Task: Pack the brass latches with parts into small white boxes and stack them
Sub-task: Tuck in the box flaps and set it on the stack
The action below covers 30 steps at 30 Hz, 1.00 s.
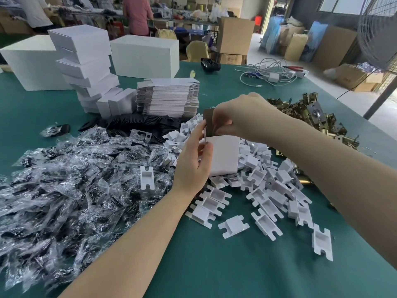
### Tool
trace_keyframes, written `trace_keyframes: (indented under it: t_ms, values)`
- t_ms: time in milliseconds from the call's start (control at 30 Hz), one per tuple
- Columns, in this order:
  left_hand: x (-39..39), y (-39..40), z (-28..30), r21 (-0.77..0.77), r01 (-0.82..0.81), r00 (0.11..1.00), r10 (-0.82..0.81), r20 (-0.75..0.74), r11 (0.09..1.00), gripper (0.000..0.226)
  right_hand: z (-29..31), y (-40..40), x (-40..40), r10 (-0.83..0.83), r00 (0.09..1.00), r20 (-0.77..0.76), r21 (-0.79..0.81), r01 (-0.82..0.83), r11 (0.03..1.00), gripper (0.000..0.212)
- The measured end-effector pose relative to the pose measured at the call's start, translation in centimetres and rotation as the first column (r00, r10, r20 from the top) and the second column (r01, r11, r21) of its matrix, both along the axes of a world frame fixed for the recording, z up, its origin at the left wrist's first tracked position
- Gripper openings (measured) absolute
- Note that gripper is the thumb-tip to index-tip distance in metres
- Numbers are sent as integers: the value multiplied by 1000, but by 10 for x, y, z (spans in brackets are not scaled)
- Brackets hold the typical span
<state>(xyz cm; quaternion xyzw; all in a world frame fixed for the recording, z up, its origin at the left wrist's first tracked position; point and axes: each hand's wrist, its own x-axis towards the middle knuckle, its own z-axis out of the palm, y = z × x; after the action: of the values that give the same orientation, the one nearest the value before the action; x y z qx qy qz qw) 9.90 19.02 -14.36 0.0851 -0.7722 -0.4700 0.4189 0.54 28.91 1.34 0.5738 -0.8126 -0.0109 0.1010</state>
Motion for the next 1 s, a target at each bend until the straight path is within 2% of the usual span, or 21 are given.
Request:
trace_keyframes:
  t_ms: [167,300,333,433,467,600,800,933,1000]
  values:
    - [0,0,1,15,11,1000,-11,-1,1000,49,-2,-1,5,-8,993,-121,0,8,1000,20]
    - [0,0,2,28,14,1000,-14,6,1000,49,-6,0,7,-50,971,-233,-72,34,997,20]
    - [0,1,2,29,15,1000,-15,7,999,50,-6,0,7,-66,979,-192,-92,49,995,19]
    - [1,1,2,21,6,1000,-7,11,1000,50,-3,4,9,-56,992,113,-132,71,989,15]
    - [1,0,2,20,7,1000,-7,10,1000,49,-2,4,10,-41,985,169,-146,67,987,14]
    - [0,0,3,0,4,1000,-4,17,1000,50,-1,4,10,-37,966,254,-172,83,982,17]
    - [0,0,1,-10,-7,1000,8,15,1000,49,7,0,13,-118,982,146,-41,126,991,23]
    - [-1,-1,-1,3,8,1000,-8,15,1000,49,11,-6,17,-92,987,-135,64,101,993,26]
    - [-1,-1,-1,11,11,1000,-12,13,1000,49,12,-7,18,-50,990,-134,127,67,990,24]
